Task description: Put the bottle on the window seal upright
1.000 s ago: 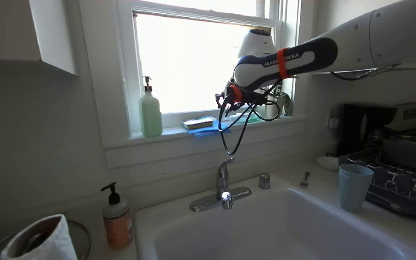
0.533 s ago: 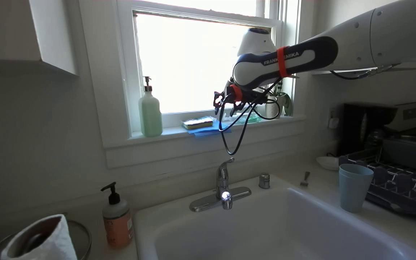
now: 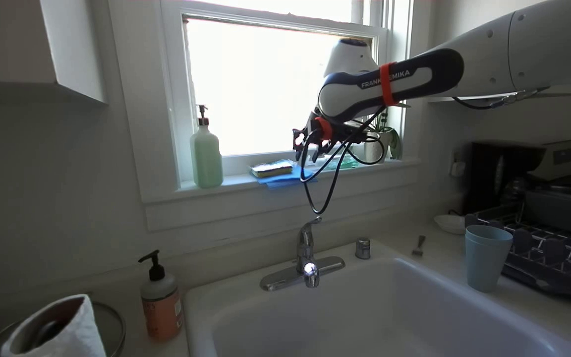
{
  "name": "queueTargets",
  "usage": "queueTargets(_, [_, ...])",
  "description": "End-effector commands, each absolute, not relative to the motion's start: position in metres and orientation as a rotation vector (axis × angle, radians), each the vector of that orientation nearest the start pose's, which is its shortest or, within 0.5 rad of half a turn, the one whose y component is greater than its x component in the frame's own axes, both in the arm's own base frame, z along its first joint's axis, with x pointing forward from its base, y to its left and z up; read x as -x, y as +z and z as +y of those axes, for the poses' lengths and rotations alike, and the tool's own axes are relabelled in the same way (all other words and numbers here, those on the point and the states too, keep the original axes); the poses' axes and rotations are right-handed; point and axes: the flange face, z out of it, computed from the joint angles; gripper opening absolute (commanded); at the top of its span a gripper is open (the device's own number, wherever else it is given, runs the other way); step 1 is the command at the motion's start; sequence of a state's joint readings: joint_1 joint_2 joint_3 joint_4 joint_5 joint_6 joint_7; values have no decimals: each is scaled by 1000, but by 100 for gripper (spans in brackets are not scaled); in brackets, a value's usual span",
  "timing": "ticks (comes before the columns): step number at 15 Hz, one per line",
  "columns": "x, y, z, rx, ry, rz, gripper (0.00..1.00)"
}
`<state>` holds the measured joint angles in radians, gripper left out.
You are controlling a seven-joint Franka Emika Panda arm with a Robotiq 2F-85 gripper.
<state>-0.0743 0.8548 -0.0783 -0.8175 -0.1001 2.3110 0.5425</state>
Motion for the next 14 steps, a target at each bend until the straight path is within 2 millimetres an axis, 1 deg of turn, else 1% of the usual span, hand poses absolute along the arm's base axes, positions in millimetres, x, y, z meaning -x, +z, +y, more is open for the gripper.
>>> queueTargets(1, [-813, 496, -93, 2852, -1003, 862, 25])
queueTargets(3, [-812, 494, -94, 2852, -985, 866, 13])
queueTargets(4, [-812, 492, -95, 2853, -977, 873, 5])
queueTargets(5, [-812, 491, -97, 2855, -970, 879, 1])
queueTargets(7, [-811, 491, -102, 2853, -957, 893, 0])
queueTargets(8, [-809, 494, -103, 2847, -956, 901, 0])
queueTargets(9, [-807, 500, -104, 2842, -967, 903, 1])
queueTargets(14, [-799, 526, -115, 2794, -1008, 910, 1])
